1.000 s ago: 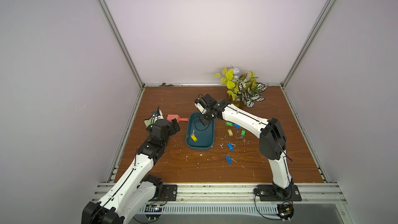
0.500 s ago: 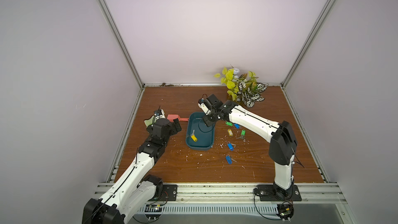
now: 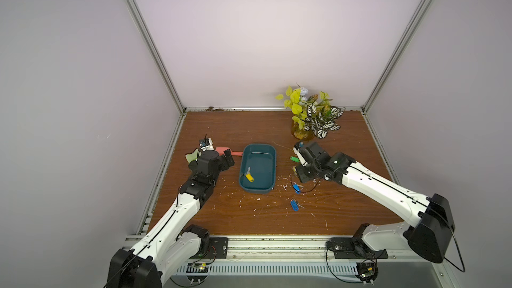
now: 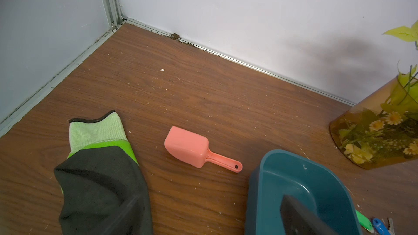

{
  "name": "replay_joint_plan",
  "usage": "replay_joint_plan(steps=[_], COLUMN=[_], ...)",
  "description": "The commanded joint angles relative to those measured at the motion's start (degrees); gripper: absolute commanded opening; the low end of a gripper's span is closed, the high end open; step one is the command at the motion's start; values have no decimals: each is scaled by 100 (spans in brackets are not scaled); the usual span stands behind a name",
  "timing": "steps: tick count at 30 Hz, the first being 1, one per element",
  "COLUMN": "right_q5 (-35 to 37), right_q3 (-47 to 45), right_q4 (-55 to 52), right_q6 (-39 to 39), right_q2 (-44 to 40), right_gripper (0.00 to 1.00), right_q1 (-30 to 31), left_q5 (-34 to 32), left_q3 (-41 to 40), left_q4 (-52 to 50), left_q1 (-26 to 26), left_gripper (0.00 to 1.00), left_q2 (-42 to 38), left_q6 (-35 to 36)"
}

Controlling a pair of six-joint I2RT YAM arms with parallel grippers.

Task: Take the keys out of the storage box
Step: Place the key at the center of the board.

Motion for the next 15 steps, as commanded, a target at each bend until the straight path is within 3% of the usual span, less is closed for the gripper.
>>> replay_joint_plan(steps=[1,7,15], right_q5=[6,-96,-86], right_q3=[-465,-1336,-1726], right_q4=[-11,318,670], right_q6=[458,522,504], right_q2=[-403,-708,-710], right_gripper=[0,0,0], right_q1=[-188,-595,-815], left_q5=[-86,-63,-44], left_q3=[205,257,267], left_q4=[121,135,113], left_q1=[51,54,56], left_gripper=[98,98,98], left_q2=[38,125,144], left_q6=[137,128,127])
